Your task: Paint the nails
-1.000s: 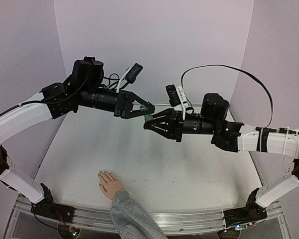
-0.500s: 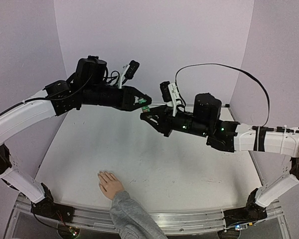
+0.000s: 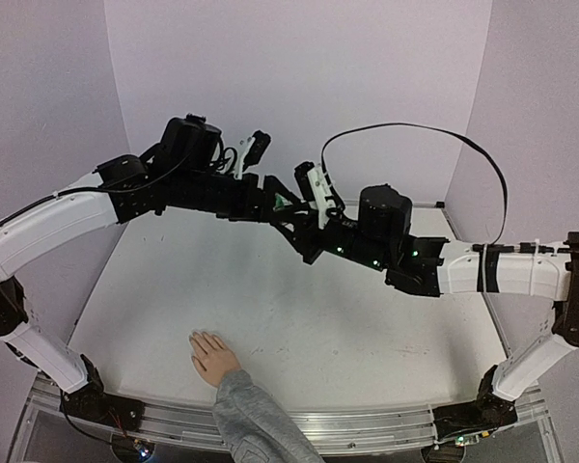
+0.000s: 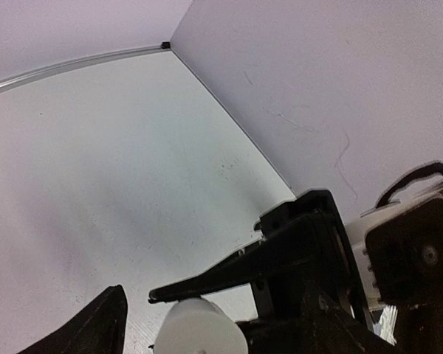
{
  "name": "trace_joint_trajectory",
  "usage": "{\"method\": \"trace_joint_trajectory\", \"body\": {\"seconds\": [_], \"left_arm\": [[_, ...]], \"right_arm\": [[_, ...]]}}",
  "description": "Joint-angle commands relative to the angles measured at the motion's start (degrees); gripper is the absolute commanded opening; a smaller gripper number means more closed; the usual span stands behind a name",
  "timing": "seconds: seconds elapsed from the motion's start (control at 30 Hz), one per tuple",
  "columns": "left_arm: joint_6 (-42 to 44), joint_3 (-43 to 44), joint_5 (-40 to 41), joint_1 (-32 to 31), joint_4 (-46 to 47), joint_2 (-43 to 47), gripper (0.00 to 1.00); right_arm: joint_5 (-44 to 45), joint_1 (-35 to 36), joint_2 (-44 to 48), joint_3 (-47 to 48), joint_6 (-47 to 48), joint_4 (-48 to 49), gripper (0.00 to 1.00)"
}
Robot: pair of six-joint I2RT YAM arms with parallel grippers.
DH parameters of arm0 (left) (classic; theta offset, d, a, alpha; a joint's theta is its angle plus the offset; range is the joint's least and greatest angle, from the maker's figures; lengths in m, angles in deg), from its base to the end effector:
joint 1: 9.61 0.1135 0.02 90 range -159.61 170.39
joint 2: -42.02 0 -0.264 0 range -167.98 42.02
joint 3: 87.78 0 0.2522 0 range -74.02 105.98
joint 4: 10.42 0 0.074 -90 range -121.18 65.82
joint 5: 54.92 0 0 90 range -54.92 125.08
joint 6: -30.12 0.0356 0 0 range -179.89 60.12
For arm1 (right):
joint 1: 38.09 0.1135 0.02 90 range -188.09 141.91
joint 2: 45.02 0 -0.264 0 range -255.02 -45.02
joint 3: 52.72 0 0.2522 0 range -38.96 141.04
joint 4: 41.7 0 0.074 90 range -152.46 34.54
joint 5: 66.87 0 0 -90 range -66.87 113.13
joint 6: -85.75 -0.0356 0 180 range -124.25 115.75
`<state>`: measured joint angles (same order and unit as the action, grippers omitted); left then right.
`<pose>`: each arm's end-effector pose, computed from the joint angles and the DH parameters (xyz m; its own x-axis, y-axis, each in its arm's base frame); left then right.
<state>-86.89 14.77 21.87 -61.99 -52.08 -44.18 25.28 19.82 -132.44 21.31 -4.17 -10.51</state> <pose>0.2028 -0.2764 0.4015 -0.6400 0.1061 -0.7610 0.6808 0.5375 -0.4976 0.1912 0.3024 0.3523 0.1636 0.2582 -0.9521 -0.8274 0.5615 0.0101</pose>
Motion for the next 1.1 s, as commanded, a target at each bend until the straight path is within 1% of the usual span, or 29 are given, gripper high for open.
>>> {"method": "trace_joint_trajectory", "body": {"seconds": [0.0, 0.03, 0.07, 0.13, 0.2, 0.23, 0.37, 0.43, 0.47, 0.53, 0.57, 0.7, 0.87, 0.97, 1.07], "left_arm": [[2.36, 0.53, -4.98, 1.11, -0.7, 6.37, 0.9], [2.65, 0.28, -6.55, 1.73, -0.95, 7.25, 0.95], [2.8, 0.29, -8.15, 2.46, -1.3, 8.08, 0.99], [2.83, 0.55, -11.57, 4.08, -2.63, 9.21, 1.0], [3.64, 2.01, -14.71, 5.22, -5.22, 9.44, 0.99], [4.46, 3.44, -15.63, 5.48, -7.38, 8.97, 0.99], [8.13, 9.95, -18.37, 5.71, -18.14, 5.17, 0.87], [9.11, 11.77, -20.44, 5.71, -21.4, 3.74, 0.84], [9.54, 12.57, -21.44, 5.71, -22.56, 3.15, 0.84], [10.42, 14.0, -22.51, 5.71, -24.32, 2.09, 0.88], [10.74, 14.59, -22.77, 5.71, -25.1, 1.54, 0.89], [11.45, 16.16, -22.51, 5.66, -27.06, -0.11, 0.87], [11.45, 17.29, -21.66, 5.62, -27.22, -1.53, 0.76], [11.66, 17.7, -20.32, 5.67, -27.24, -1.39, 0.65], [11.8, 17.65, -18.98, 5.64, -27.25, -1.26, 0.6]], "right_arm": [[-15.61, -2.19, 4.73, -0.5, -1.4, 5.86, 0.0], [-18.02, -2.67, 5.13, -0.72, -2.01, 5.47, 0.0], [-20.58, -3.02, 5.43, -0.76, -2.36, 4.97, 0.0], [-23.55, -3.46, 5.83, -0.73, -2.49, 3.82, 0.0], [-25.0, -3.51, 5.66, 0.16, -1.68, 0.49, 0.0], [-25.52, -3.58, 5.41, 0.64, -1.43, -0.64, 0.0], [-27.14, -3.65, 4.66, 2.13, -0.93, -2.82, 0.0], [-27.46, -3.64, 4.01, 2.79, -0.76, -3.41, 0.0], [-27.51, -3.62, 3.68, 3.08, -0.7, -3.65, 0.0], [-27.76, -3.66, 3.09, 3.67, -0.67, -4.12, 0.0], [-27.84, -3.62, 2.81, 3.97, -0.7, -4.24, 0.0], [-27.55, -3.62, 2.19, 4.65, -1.03, -4.47, 0.0], [-28.35, -3.6, 1.34, 5.64, -0.91, -5.16, 0.0], [-28.1, -3.64, 1.11, 5.74, -0.84, -5.44, 0.0], [-28.08, -3.59, 0.94, 5.74, -0.86, -5.54, 0.0]]}}
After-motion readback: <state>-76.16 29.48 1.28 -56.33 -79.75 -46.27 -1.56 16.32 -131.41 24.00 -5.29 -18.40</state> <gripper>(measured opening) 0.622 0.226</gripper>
